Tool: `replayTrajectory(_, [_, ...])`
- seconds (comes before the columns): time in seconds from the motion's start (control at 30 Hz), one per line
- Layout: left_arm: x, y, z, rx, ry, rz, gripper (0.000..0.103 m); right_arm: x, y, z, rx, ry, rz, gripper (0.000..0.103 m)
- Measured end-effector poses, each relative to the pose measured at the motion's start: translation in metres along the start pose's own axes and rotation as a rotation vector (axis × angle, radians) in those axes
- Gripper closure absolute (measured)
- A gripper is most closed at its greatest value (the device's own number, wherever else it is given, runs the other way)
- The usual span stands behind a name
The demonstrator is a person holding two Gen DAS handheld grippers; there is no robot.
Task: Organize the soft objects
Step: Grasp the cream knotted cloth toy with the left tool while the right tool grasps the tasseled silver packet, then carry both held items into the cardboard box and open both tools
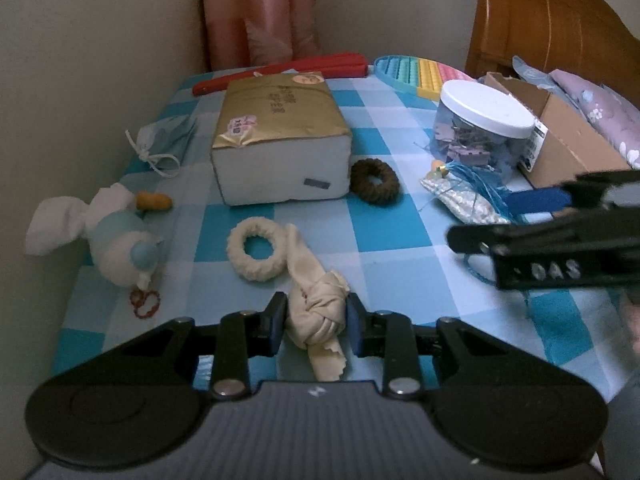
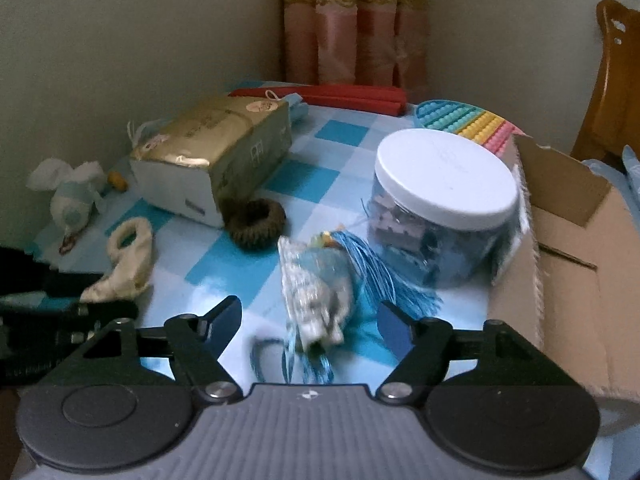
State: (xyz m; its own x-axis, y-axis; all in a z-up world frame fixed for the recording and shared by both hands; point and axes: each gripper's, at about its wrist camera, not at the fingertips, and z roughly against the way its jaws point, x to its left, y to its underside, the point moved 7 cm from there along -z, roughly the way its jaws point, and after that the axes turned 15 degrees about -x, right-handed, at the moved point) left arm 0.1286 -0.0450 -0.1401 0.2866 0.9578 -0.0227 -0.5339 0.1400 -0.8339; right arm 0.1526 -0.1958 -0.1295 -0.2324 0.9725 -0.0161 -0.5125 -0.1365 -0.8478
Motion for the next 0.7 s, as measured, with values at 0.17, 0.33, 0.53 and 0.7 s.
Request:
replayTrajectory(0.17, [-0.001, 0.001, 0.000, -0.002, 0.006, -0.002, 0.073, -0.002, -0.003, -0.018, 0.011, 0.003, -0.011, 0.034])
replayTrajectory(0.33, [-0.001, 0.001, 0.000, -0.002, 0.012, 0.000, 0.073, -0.004, -0.004, -0.025, 0.021, 0.030, -0.002, 0.054])
replayTrajectory(0.53, [-0.001, 0.000, 0.000, 0.001, 0.023, -0.006, 0.073, -0.001, -0.003, -0.015, 0.035, 0.025, 0.031, 0.068])
replayTrajectory(0.7, [-0.003, -0.003, 0.006, -0.006, 0.021, -0.014, 0.073, 0.004, -0.002, 0.006, 0.030, 0.016, 0.051, 0.068])
